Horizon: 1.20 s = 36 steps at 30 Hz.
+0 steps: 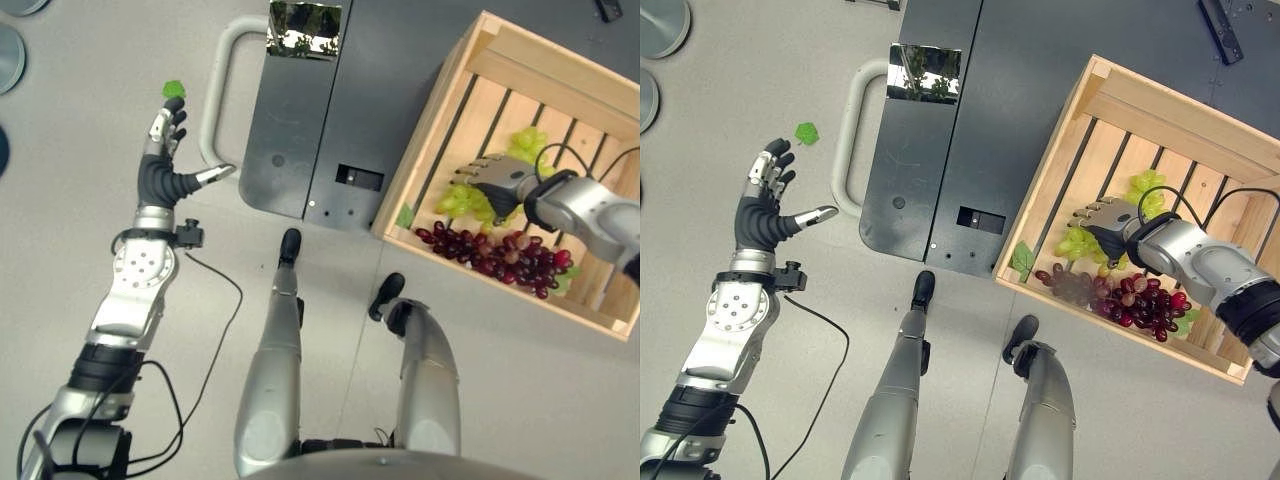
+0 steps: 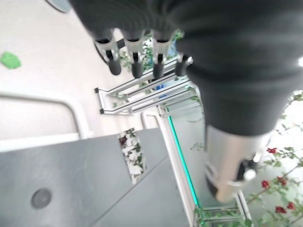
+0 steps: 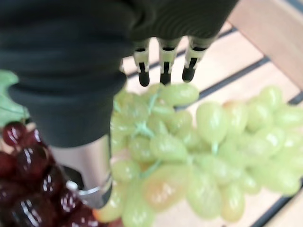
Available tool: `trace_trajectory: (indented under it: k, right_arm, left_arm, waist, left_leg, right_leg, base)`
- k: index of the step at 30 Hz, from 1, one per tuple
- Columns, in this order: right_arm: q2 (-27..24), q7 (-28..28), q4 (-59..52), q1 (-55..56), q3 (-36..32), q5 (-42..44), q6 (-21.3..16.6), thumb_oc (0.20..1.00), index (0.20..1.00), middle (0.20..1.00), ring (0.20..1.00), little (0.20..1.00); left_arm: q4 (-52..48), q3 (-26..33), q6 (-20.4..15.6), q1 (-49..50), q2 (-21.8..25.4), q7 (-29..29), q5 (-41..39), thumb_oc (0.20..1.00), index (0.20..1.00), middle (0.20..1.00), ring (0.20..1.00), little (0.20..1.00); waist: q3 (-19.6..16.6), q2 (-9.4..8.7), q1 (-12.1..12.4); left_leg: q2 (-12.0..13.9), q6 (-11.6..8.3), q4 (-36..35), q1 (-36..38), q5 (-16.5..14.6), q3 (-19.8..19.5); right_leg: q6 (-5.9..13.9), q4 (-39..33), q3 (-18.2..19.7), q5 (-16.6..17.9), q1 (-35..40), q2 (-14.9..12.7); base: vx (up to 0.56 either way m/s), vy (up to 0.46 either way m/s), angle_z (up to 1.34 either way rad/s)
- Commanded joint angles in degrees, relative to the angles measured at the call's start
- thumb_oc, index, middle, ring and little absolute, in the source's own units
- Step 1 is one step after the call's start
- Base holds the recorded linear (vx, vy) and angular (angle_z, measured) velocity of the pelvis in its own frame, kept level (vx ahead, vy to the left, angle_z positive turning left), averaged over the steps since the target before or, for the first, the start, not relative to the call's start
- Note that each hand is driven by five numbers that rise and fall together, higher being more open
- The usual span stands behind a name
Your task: Pick up the fruits from the basket on one side to the basket on the other side
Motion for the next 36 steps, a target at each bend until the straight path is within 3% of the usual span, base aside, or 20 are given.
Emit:
trace_trajectory:
  k: [1,5,6,7,8,23,24,25,27,28,30,33,34,36]
  right_arm:
    - [0.55,-1.67,2.98,-0.66,1.14,-1.75,1.60,1.000,1.000,1.000,1.000,1.000]
    - [3.59,-2.39,6.36,1.71,-0.36,-2.96,2.82,1.000,1.000,1.000,1.000,1.000]
    - [4.00,-2.51,6.67,2.10,-0.63,-2.99,2.96,0.699,0.699,0.699,0.699,0.699]
    - [4.40,-2.62,6.85,2.49,-0.96,-3.05,3.13,0.551,0.551,0.551,0.551,0.551]
    - [4.84,-2.72,7.04,3.02,-1.27,-3.17,3.26,0.200,0.200,0.200,0.200,0.200]
    - [7.43,-4.02,7.26,6.15,-5.02,-1.45,4.13,0.200,0.200,0.200,0.200,0.200]
    - [8.09,-4.57,7.40,6.39,-6.20,-0.40,4.39,0.200,0.200,0.200,0.200,0.200]
    - [8.35,-4.84,7.53,6.71,-6.64,0.19,4.56,0.200,0.200,0.200,0.200,0.200]
    - [8.46,-5.08,7.17,7.03,-7.28,0.66,4.68,0.200,0.200,0.200,0.200,0.200]
    - [8.50,-5.24,6.71,7.05,-7.78,1.10,4.68,0.200,0.200,0.200,0.200,0.200]
    - [8.71,-5.83,4.92,7.33,-9.05,3.00,4.64,0.200,0.200,0.200,0.200,0.200]
    - [10.37,-7.06,1.65,9.74,-15.21,11.43,5.30,0.200,0.200,0.200,0.200,0.200]
    - [10.34,-6.97,1.50,10.16,-15.29,11.45,5.33,0.200,0.200,0.200,0.200,0.200]
    - [11.91,-7.41,-3.74,13.18,-22.31,22.61,4.42,0.200,0.200,0.200,0.200,0.200]
  left_arm:
    - [-4.19,1.11,-3.79,-1.39,-2.04,1.19,-0.20,1.000,1.000,1.000,1.000,1.000]
    - [-4.39,0.55,-3.82,-1.03,-3.37,1.54,-0.26,1.000,1.000,1.000,1.000,1.000]
    - [-4.42,0.47,-3.82,-0.96,-3.54,1.58,-0.28,1.000,1.000,1.000,1.000,1.000]
    - [-4.50,0.50,-3.76,-0.92,-3.75,1.56,-0.25,1.000,1.000,1.000,1.000,1.000]
    - [-4.56,0.40,-3.68,-0.90,-3.91,1.51,-0.12,1.000,1.000,1.000,1.000,1.000]
    - [-5.66,0.07,-3.72,-1.02,-5.25,1.96,0.19,1.000,1.000,1.000,1.000,1.000]
    - [-5.79,0.18,-3.75,-1.34,-5.25,2.04,0.31,1.000,1.000,1.000,1.000,1.000]
    - [-5.77,0.18,-3.70,-1.08,-5.43,1.99,0.29,1.000,1.000,1.000,1.000,1.000]
    - [-5.89,0.28,-3.65,-0.77,-5.39,1.90,0.23,1.000,1.000,1.000,1.000,1.000]
    - [-6.06,0.49,-3.71,-0.77,-5.40,1.79,0.16,1.000,1.000,1.000,1.000,1.000]
    - [-6.03,0.45,-3.69,-0.63,-5.39,1.39,0.02,1.000,1.000,1.000,1.000,1.000]
    - [-6.13,0.85,-3.64,-0.58,-5.52,1.29,-0.41,1.000,1.000,1.000,1.000,1.000]
    - [-6.05,0.69,-3.60,-0.40,-5.53,1.29,-0.43,1.000,1.000,1.000,1.000,1.000]
    - [-6.11,1.44,-3.69,0.11,-5.44,0.37,-1.20,1.000,1.000,1.000,1.000,1.000]
  waist:
    - [-0.57,2.22,-0.74]
    - [-0.57,2.94,-0.76]
    - [-0.57,3.03,-0.78]
    - [-0.57,3.09,-0.82]
    - [-0.57,3.13,-0.85]
    - [-0.57,2.94,-1.36]
    - [-0.57,2.98,-1.36]
    - [-0.57,2.92,-1.46]
    - [-0.57,2.86,-1.38]
    - [-0.57,2.87,-1.26]
    - [-0.57,2.74,-1.31]
    - [-0.57,2.70,-1.45]
    - [-0.57,2.61,-1.46]
    - [-0.57,2.32,-1.61]
  left_leg:
    - [-1.15,3.85,5.32,0.68,-8.35,-0.12]
    - [-1.49,3.97,5.57,-0.19,-8.43,-0.18]
    - [-1.49,3.98,5.58,-0.27,-8.43,-0.19]
    - [-1.54,4.02,5.58,-0.41,-8.45,-0.18]
    - [-1.59,4.06,5.60,-0.49,-8.48,-0.19]
    - [-1.71,4.46,5.22,-0.09,-8.78,-0.17]
    - [-1.77,4.62,4.90,-1.12,-7.15,-0.04]
    - [-1.73,4.47,4.95,0.09,-8.51,-0.20]
    - [-1.66,4.46,4.61,0.53,-8.42,-0.18]
    - [-1.70,4.64,4.25,-0.26,-6.96,-0.01]
    - [-1.64,4.50,3.78,1.99,-8.16,-0.18]
    - [-1.70,4.65,3.14,2.43,-6.49,-0.10]
    - [-1.60,4.49,3.27,3.67,-8.02,-0.26]
    - [-1.65,4.62,2.31,5.11,-6.50,-0.02]
  right_leg:
    - [3.34,-6.50,0.49,5.64,-1.09,1.01]
    - [3.44,-5.72,0.60,5.36,-2.01,0.66]
    - [3.40,-5.62,0.66,5.32,-2.18,0.65]
    - [3.37,-5.51,0.71,5.26,-2.35,0.69]
    - [3.36,-5.29,0.75,5.22,-2.60,0.66]
    - [3.61,-6.17,1.25,5.50,-2.31,0.68]
    - [3.00,-6.91,0.44,7.25,-3.05,0.48]
    - [3.59,-6.52,1.11,5.85,-2.02,0.71]
    - [3.60,-6.88,1.02,5.96,-1.53,0.78]
    - [2.99,-7.52,0.30,7.48,-2.12,0.62]
    - [3.65,-7.51,0.83,6.25,-0.16,0.83]
    - [2.99,-8.56,-0.13,8.06,0.80,0.59]
    - [3.61,-8.04,0.55,6.45,1.79,0.77]
    - [3.00,-9.51,-0.63,8.18,3.93,0.68]
  base:
    - [0.01,0.009,-0.05]
    - [0.00,0.000,0.00]
    - [0.00,0.000,0.00]
    - [0.01,0.002,0.03]
    - [0.00,0.000,0.00]
    - [-0.01,0.002,0.00]
    - [-0.01,0.000,0.05]
    - [-0.02,0.007,0.06]
    - [-0.01,0.005,0.03]
    - [-0.08,0.036,0.04]
    - [-0.01,0.006,0.02]
    - [0.00,0.005,0.01]
    - [0.00,0.000,0.00]
    - [-0.03,0.023,0.05]
